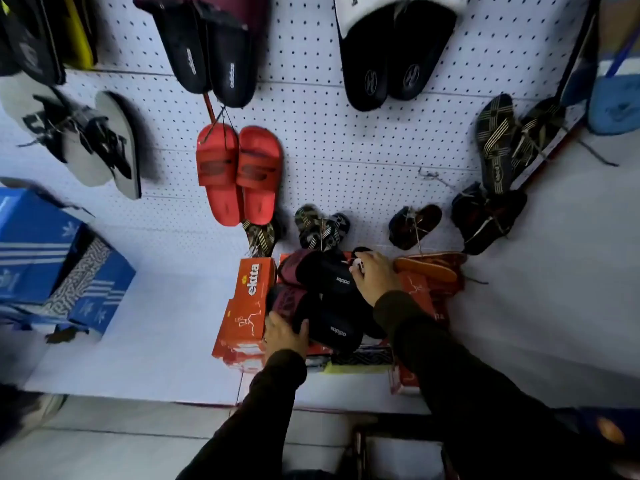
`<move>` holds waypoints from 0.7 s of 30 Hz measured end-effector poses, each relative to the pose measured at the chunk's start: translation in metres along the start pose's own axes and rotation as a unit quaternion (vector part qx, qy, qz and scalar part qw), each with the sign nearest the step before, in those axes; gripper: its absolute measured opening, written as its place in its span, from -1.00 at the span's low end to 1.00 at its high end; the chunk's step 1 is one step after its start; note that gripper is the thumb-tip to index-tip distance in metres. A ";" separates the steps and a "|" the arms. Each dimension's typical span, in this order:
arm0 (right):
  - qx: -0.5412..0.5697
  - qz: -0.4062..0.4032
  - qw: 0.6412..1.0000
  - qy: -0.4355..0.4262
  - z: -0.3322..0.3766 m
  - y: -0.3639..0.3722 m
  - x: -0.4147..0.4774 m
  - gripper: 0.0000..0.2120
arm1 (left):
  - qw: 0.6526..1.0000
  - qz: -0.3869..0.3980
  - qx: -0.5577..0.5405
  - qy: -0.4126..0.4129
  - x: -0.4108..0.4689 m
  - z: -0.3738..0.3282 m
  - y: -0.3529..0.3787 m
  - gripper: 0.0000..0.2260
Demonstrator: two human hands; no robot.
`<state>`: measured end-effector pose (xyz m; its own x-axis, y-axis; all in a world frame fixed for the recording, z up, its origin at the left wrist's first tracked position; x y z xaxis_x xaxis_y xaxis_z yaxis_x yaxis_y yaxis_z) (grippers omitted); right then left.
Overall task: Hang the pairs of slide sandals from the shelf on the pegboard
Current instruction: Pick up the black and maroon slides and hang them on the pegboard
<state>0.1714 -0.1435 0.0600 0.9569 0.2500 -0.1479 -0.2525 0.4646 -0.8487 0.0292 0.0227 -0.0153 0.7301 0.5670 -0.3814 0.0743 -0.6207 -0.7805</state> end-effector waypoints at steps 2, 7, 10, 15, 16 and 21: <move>0.030 0.034 0.999 0.030 -0.006 0.007 0.008 -0.56 | 0.986 0.085 -0.075 -0.122 -0.002 0.008 0.020 -0.38; 0.113 0.085 0.986 0.093 -0.022 0.026 0.018 -0.52 | 0.847 0.327 -0.319 -0.273 -0.025 -0.003 0.072 -0.43; 0.211 0.098 0.960 0.157 -0.031 0.031 0.020 -0.50 | 0.819 0.327 -0.382 -0.276 -0.020 -0.010 0.084 -0.52; 0.363 0.081 0.888 0.269 -0.041 0.045 0.014 -0.47 | 0.755 0.296 -0.520 -0.268 -0.021 -0.018 0.076 -0.71; 0.404 0.085 0.864 0.287 -0.042 0.048 0.011 -0.47 | 0.755 0.271 -0.532 -0.270 -0.018 -0.014 0.072 -0.67; 0.544 0.130 0.762 0.326 -0.031 0.058 -0.014 -0.50 | 0.802 0.149 -0.517 -0.259 -0.004 0.017 0.035 -0.79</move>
<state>0.1480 -0.1468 -0.0027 0.6330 0.1430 -0.7609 -0.0757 0.9895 0.1230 0.0170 0.0075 -0.0497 0.4594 0.2929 -0.8386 0.6677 -0.7365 0.1086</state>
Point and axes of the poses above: each hand's wrist, its own x-axis towards the middle knuckle, its own y-axis out of the palm, z = x × y, the point moved 4 cm from there along x, towards the middle knuckle, and after that the axes turned 6 degrees about x, right-handed, at the moved point
